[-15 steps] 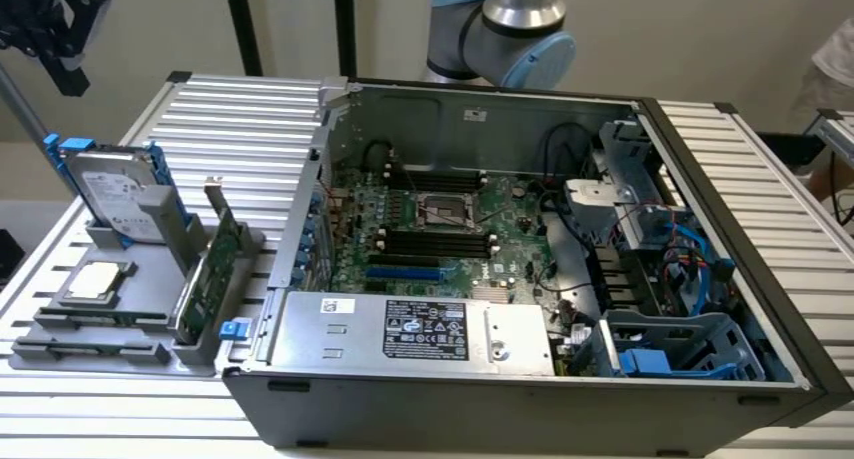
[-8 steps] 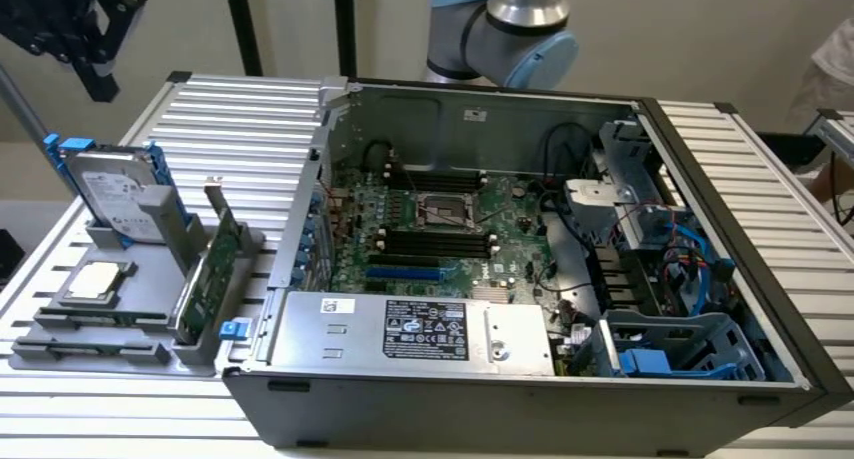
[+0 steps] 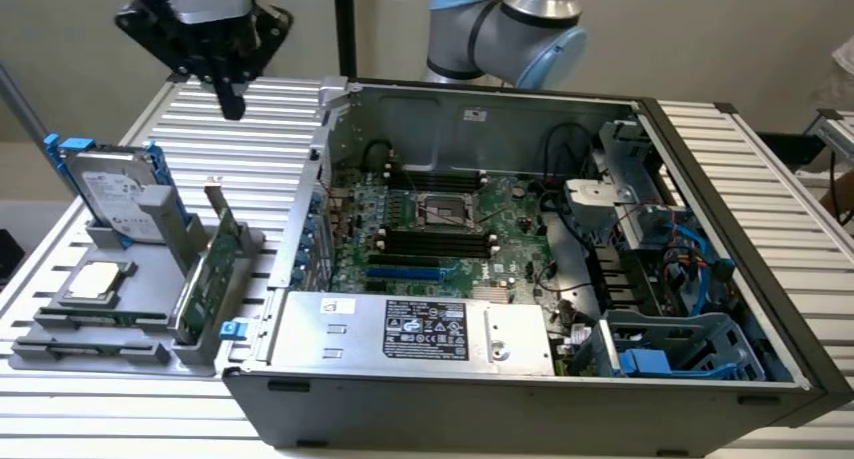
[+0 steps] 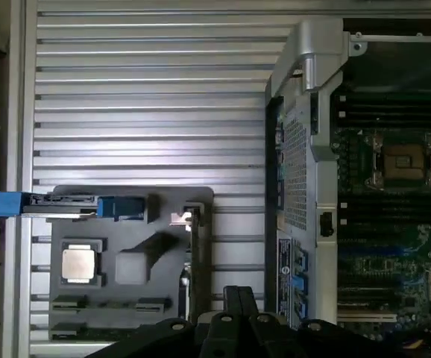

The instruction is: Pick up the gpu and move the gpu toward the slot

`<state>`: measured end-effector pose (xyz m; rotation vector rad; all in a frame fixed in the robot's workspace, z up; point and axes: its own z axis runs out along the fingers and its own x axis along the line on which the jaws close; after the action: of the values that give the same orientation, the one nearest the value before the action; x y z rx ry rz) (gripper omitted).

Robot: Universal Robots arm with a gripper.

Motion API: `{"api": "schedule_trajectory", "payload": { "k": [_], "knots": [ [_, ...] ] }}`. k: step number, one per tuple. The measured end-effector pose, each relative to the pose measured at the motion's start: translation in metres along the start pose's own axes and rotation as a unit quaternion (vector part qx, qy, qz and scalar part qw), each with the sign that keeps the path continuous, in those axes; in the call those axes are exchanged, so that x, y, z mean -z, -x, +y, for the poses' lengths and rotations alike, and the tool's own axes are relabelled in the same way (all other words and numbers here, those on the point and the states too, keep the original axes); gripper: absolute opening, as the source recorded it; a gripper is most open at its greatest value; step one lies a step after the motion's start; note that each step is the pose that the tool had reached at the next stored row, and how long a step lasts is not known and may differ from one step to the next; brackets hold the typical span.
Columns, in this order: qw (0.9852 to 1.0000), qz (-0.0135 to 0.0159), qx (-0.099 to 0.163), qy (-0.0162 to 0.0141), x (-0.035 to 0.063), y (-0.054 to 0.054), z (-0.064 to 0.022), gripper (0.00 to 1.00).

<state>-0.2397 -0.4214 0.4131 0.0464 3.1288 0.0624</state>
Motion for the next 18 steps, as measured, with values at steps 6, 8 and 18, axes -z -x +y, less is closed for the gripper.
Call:
{"api": "schedule_trajectory", "payload": {
  "k": [6, 8, 18],
  "knots": [
    [0.9999, -0.0034, -0.014, 0.0025, -0.0143, 0.082, 0.0143, 0.11],
    [0.9998, -0.004, -0.017, 0.0032, -0.018, 0.098, 0.0189, 0.11],
    [0.9998, -0.0048, -0.02, 0.0041, -0.0228, 0.118, 0.0253, 0.11]
  ]
}}
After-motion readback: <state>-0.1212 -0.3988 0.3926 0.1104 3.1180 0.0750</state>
